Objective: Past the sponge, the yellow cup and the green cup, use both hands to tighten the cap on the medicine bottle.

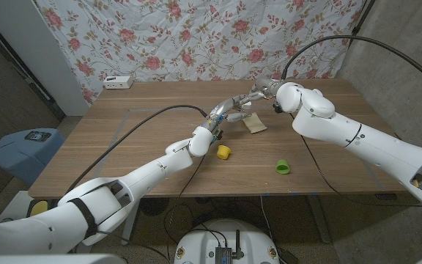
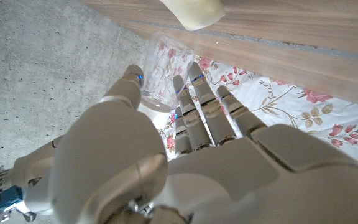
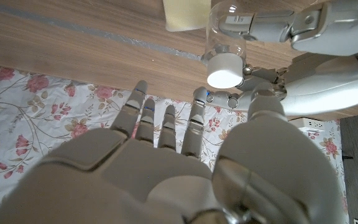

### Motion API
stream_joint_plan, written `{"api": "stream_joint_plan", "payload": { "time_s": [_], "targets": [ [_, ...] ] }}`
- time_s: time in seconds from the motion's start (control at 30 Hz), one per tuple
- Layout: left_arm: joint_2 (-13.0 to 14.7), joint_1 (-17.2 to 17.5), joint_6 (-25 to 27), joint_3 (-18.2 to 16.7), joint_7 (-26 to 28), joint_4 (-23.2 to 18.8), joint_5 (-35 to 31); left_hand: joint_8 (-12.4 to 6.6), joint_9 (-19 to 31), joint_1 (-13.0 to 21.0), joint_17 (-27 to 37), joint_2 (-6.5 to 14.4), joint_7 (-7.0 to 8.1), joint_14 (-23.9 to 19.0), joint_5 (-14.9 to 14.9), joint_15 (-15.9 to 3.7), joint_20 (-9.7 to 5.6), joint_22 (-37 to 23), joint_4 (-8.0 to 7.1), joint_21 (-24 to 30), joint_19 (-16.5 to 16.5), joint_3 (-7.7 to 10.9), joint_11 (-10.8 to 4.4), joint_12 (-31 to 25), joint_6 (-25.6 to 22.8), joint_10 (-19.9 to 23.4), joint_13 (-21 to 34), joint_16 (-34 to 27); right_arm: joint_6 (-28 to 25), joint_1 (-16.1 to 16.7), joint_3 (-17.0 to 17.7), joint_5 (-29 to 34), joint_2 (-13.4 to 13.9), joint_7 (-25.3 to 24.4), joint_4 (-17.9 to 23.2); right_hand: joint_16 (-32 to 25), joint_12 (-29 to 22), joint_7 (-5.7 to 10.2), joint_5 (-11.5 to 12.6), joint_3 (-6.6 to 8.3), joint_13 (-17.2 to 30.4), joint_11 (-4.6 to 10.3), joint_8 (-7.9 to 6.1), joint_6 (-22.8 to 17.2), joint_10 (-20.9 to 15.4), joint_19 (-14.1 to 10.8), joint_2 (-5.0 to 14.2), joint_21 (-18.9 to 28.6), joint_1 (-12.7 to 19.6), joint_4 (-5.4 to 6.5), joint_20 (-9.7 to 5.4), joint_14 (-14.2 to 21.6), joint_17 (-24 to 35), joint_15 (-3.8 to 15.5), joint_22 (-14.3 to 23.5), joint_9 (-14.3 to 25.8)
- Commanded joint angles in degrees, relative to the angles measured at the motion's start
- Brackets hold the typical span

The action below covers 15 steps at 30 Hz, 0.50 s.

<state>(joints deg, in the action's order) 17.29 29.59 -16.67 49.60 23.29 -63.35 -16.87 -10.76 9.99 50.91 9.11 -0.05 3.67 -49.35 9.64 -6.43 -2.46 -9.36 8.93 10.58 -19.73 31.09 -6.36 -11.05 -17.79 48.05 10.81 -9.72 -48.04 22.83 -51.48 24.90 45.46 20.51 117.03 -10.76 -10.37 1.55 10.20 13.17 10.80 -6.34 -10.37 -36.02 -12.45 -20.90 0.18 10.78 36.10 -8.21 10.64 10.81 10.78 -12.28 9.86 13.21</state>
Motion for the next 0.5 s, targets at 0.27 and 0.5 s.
{"api": "stream_joint_plan", "payload": {
  "time_s": [0.27, 0.5],
  "targets": [
    [-0.13, -0.34, -0.09, 0.13, -0.08, 0.51, 0.01, 0.02, 0.19, 0.21, 0.06, 0.52, 0.2, -0.45, 0.43, -4.59, -2.76, -0.13, -0.15, 0.02, 0.2, 0.13, -2.49, -0.22, -0.25, 2.83, 0.16, -0.21, 1.54, -2.06, -0.59, -0.81, 0.64, 4.15, -0.66, 0.19, -0.11, 1.32, 0.52, 1.65, 0.32, -0.3, -0.32, 2.35, 1.68, 0.55, 0.36, 0.15, 4.04, -1.7, 0.25, -1.54, 0.07, 0.11, 0.11, -0.08],
    [-0.24, -0.42, 0.06, 0.13, -0.02, 0.65, 0.03, 0.05, 0.18, 0.15, 0.05, 0.57, 0.15, -0.45, 0.44, -4.56, -2.64, -0.13, -0.21, 0.01, 0.21, 0.16, -2.43, -0.2, -0.17, 2.79, 0.16, -0.19, 1.61, -2.77, -1.17, -0.26, 0.46, 5.28, -1.08, 0.14, -0.18, 2.83, 0.48, 2.44, 0.32, 0.0, -0.65, 2.7, 2.4, 0.68, 0.31, 0.17, 6.11, -2.06, 0.28, -2.07, 0.05, 0.12, 0.09, -0.14]
  ]
}}
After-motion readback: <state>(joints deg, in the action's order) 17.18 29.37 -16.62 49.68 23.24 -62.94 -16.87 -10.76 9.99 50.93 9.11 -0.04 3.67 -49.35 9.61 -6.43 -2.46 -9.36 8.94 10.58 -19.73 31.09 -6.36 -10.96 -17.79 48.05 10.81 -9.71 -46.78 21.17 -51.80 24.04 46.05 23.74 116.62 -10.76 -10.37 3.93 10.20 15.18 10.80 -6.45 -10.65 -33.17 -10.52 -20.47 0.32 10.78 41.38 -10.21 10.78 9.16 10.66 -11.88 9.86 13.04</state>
